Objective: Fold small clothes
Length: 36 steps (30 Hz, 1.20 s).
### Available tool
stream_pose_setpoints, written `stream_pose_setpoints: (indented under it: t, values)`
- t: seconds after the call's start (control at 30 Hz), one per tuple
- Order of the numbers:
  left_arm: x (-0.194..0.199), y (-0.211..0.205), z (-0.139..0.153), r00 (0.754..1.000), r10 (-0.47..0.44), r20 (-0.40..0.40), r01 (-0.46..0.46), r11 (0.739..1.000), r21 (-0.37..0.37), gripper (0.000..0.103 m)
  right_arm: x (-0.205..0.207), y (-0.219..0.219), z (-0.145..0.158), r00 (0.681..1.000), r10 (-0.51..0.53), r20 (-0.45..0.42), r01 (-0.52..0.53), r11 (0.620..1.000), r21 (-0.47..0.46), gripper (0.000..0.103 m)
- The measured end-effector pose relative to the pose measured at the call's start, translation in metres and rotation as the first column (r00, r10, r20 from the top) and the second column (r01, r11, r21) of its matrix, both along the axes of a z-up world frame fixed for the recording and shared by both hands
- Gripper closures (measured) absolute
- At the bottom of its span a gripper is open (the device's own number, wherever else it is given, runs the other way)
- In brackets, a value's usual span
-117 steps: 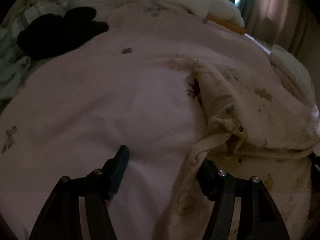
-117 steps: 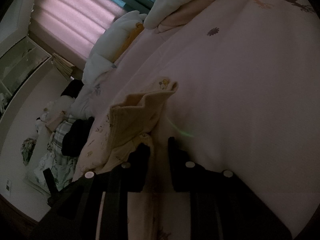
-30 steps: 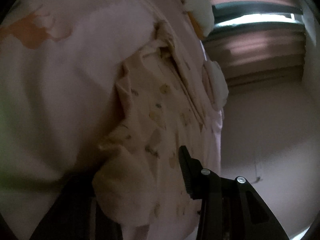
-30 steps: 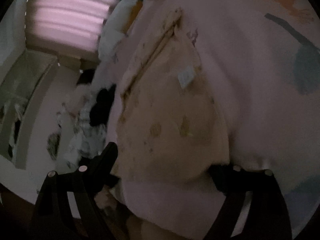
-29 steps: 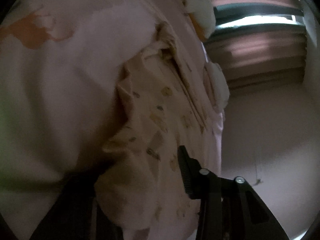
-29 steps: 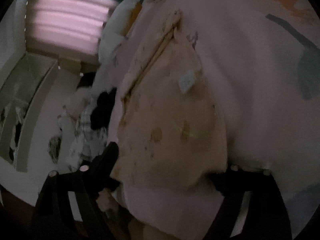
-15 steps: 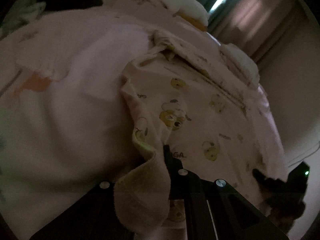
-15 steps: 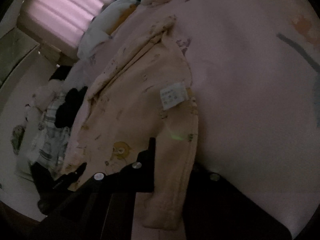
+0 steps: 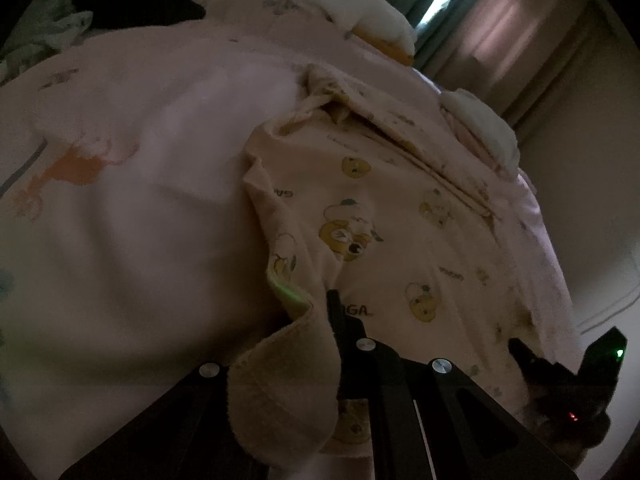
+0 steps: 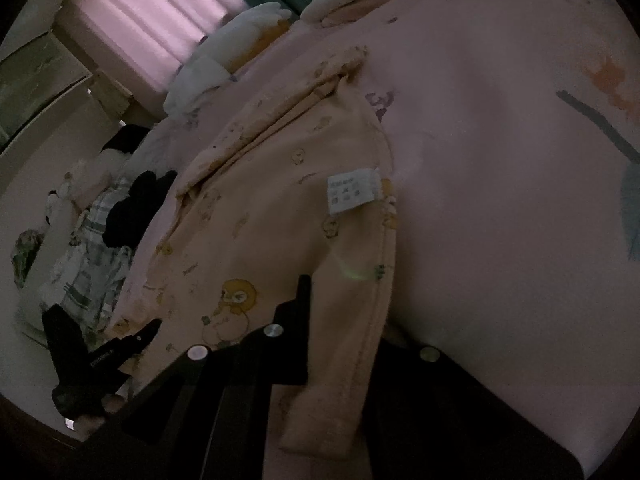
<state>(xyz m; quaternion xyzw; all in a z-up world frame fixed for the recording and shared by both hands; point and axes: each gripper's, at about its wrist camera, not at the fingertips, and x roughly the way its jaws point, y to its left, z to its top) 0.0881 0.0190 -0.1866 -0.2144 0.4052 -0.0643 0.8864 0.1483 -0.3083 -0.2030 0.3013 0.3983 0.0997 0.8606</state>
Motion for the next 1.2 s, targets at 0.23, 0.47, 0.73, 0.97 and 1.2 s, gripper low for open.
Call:
stream_pose_setpoints:
  t: [0.23,0.47,0.73,0.97,1.2]
  values:
    - [-0.003,-0.008,0.004,1.000,0.017,0.015,-0.017,0.999,0.051,0.097,-0.002,0.000,-0.001,1.000,-0.002,0.012,0.002,1.000,-0.003,0.103]
    - [-0.003,-0.022,0.010,1.000,0.018,0.016,-0.020,0.989,0.149,0.097,-0.005,0.002,-0.001,1.000,-0.001,0.031,0.001,1.000,-0.020,0.103]
    - [0.001,-0.016,0.020,1.000,-0.020,-0.002,0.020,0.996,0.084,0.102,-0.006,0.002,0.003,0.999,0.005,0.033,-0.005,1.000,0.005,0.103]
    - [-0.003,-0.024,0.046,0.998,-0.046,0.036,0.042,0.993,0.109,0.102,-0.006,-0.017,0.023,0.997,0.030,0.077,-0.045,0.978,0.205,0.101]
    - [0.000,-0.009,0.065,0.999,-0.038,-0.011,0.038,0.999,-0.003,0.102,-0.003,-0.009,0.061,0.992,0.064,0.109,-0.083,0.980,0.180,0.101]
